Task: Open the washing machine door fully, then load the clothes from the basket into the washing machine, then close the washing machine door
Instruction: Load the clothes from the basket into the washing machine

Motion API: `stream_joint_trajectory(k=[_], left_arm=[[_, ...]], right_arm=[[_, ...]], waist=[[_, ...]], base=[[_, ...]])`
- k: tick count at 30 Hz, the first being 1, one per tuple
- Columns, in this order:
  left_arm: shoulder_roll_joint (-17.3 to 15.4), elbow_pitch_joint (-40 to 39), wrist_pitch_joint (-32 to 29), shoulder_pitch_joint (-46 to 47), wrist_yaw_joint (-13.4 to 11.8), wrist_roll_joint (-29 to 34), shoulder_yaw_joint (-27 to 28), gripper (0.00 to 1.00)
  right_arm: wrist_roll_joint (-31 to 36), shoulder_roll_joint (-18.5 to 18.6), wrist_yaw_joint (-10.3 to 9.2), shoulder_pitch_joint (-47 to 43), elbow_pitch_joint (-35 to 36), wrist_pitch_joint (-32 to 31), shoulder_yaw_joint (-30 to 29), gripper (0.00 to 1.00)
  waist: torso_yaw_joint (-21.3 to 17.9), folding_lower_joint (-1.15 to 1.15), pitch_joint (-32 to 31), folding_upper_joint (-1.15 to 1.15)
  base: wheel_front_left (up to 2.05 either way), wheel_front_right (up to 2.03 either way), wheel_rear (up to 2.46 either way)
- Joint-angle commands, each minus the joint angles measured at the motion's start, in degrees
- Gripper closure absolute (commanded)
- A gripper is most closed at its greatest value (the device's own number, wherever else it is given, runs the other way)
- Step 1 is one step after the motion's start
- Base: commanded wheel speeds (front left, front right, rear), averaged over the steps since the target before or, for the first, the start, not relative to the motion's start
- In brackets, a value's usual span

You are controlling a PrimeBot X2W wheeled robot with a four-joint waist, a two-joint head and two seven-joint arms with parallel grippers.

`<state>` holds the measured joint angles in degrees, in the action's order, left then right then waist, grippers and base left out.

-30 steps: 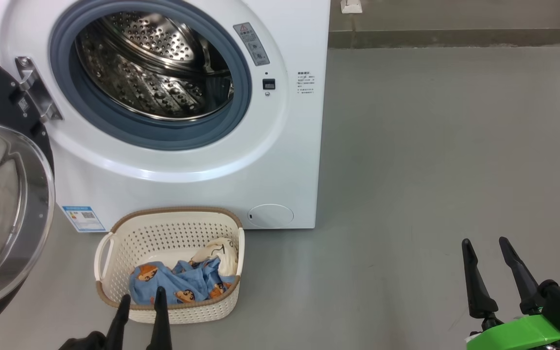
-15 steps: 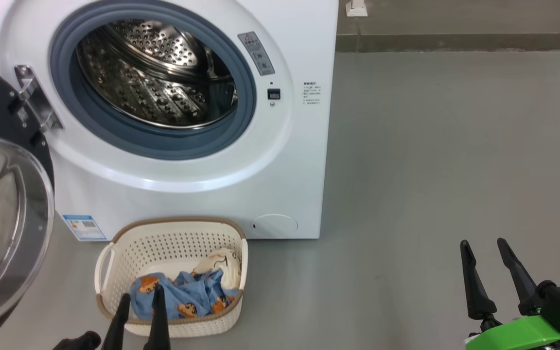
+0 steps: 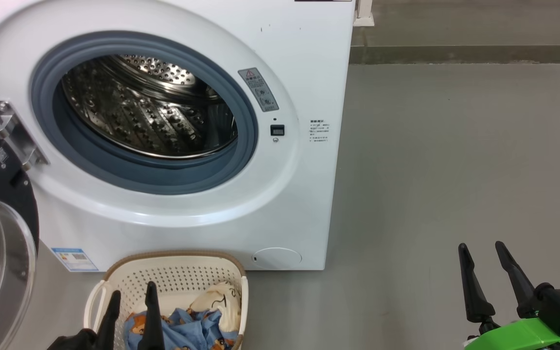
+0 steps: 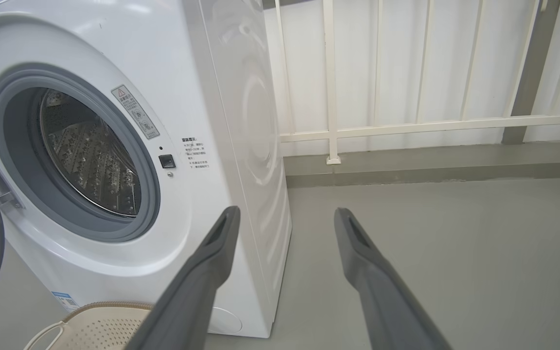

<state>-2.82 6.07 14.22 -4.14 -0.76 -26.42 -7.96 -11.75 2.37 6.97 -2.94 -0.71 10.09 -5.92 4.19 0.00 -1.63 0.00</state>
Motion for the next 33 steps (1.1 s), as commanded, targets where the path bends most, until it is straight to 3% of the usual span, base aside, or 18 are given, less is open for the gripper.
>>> stream_joint_trajectory(k=[1,33], left_arm=[[-0.4,-1.6,0.8,2.5,-0.1,0.6,1.8,0.00],[-0.1,-0.4,0.8,2.5,0.9,1.0,0.7,0.00]], right_arm=[[-0.1,0.5,0.52,1.0,1.3,0.1,1.5,0.00],[-0.3,0.5,0.52,1.2,1.0,0.2,1.2,0.00]], waist=[[0.0,0.00,0.0,0.00],[0.0,0.00,-0.2,0.00]], base=[[0.73,-0.73,0.00],[0.05,-0.05,0.00]])
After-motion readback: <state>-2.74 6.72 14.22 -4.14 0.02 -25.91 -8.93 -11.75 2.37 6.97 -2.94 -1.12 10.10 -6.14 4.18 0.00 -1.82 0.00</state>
